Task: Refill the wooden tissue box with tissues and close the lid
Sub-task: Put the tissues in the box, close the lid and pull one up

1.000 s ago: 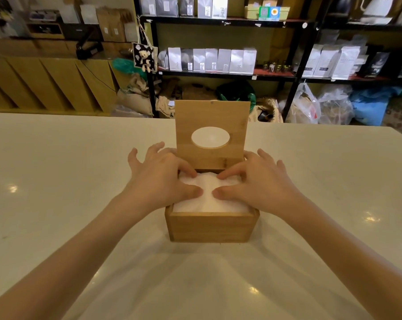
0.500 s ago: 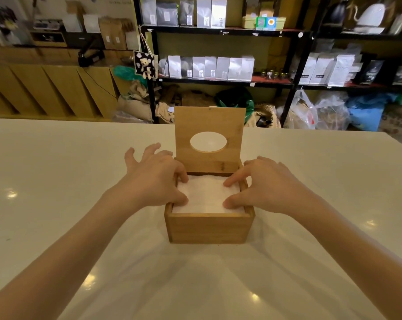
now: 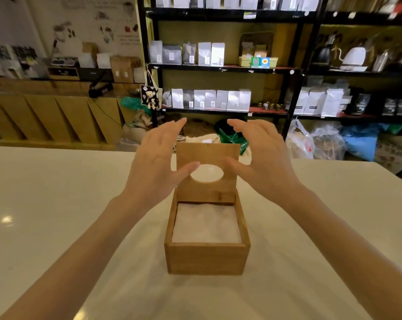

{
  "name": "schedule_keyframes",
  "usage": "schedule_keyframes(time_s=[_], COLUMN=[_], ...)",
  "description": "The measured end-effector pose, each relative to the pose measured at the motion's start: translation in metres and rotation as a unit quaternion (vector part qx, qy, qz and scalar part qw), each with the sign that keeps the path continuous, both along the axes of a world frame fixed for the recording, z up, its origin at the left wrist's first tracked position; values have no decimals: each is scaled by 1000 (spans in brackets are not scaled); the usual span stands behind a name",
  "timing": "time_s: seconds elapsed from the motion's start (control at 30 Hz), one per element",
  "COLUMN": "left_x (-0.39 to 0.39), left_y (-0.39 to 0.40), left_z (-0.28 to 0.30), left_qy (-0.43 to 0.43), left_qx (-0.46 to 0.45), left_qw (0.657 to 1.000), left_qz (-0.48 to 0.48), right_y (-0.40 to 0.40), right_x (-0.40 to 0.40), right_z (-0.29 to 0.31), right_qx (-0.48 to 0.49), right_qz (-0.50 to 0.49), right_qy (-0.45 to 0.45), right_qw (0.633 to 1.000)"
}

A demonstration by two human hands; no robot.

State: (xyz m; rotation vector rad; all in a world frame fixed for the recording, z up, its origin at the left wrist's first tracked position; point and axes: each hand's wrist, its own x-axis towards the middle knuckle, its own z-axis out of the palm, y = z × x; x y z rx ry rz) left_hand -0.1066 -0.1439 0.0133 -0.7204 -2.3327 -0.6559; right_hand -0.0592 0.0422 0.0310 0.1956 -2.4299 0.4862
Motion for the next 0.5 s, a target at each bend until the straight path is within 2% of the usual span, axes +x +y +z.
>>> schedule_keyframes(time_s=[0.13,0.4,0.5], left_x=[-7,-8,-2], left_y=[3,1,-3], left_z=[0,4,4], left_qy=[21,24,28], left_qx=[-45,-65,-62], left_qw=[998,997,998], left_qz=[26,27,16], right_y=[-5,-2,0], right_x=[-10,-5,1], right_z=[-6,-11,-15], right_qx=[59,75,81], right_qz=[-11,0,18], right_qy=[-49,-8,41], right_qw=[997,997,996])
